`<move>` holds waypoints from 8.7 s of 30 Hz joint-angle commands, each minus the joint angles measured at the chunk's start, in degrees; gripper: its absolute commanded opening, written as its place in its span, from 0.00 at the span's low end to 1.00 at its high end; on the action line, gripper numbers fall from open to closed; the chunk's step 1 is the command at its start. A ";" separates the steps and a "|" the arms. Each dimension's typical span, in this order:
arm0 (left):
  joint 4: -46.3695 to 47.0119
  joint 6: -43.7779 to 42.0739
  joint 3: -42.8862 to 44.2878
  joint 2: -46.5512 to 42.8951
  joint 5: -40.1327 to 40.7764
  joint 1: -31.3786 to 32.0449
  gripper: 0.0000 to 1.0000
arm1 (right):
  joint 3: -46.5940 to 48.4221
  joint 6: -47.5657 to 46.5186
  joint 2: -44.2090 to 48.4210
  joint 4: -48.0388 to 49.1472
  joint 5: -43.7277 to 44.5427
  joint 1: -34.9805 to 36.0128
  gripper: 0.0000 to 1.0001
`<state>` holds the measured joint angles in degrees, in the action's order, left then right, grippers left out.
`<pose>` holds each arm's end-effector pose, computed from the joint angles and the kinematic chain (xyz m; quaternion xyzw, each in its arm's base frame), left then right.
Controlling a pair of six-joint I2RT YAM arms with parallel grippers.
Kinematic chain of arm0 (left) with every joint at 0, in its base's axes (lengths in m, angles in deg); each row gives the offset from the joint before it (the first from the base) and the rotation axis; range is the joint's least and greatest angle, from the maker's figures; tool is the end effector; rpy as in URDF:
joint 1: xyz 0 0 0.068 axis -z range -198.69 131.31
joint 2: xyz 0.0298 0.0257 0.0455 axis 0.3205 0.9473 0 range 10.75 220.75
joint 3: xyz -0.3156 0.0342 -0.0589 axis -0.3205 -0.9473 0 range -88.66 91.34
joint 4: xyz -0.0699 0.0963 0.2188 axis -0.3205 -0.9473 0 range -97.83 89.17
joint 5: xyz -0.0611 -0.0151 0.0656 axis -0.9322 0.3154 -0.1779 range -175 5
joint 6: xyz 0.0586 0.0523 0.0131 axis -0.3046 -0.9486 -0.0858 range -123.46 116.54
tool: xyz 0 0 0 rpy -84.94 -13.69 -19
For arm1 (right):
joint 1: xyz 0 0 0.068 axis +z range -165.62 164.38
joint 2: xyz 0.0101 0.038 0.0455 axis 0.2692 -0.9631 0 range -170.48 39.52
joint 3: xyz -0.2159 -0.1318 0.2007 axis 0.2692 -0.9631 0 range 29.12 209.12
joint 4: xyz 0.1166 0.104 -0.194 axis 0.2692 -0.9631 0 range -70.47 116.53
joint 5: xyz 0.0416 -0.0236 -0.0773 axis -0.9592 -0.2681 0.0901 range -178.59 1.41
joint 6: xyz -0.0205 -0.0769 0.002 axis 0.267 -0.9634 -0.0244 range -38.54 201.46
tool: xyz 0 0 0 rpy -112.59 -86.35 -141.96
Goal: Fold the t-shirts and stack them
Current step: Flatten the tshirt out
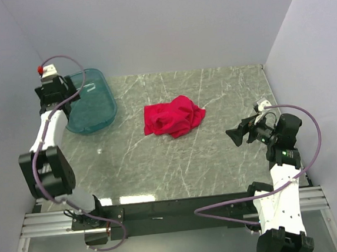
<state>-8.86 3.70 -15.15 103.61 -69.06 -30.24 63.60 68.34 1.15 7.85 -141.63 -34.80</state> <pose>0.3866 0.0983 0.3441 -0.2086 0.8231 0.1381 0.5098 0.1259 0.0141 0.3093 -0.2081 0.7563 0.2186 0.5804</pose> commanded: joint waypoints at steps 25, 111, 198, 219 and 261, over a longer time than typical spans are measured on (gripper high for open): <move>-21.67 11.31 25.71 27.90 3.45 20.95 0.75 | 0.76 -0.50 -0.83 0.48 0.13 -0.33 0.98; 17.16 14.37 -40.03 -46.64 -46.55 29.20 0.99 | 47.36 -12.81 -28.44 -18.59 16.39 26.39 0.00; 24.98 15.86 -40.28 -43.71 -35.02 52.23 0.82 | 91.39 28.33 -26.85 -4.26 13.14 13.03 0.00; 17.90 17.53 -44.15 -54.26 0.39 77.12 0.87 | 41.04 22.16 -17.44 9.38 6.95 13.91 0.00; 8.30 38.81 -55.23 -59.73 -3.11 60.07 0.97 | 17.82 -2.26 -49.52 -2.85 50.14 40.80 0.61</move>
<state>-0.60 41.03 -69.90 44.88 -72.25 30.10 78.77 65.43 -48.21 4.79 -93.94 6.08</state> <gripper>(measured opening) 0.969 0.629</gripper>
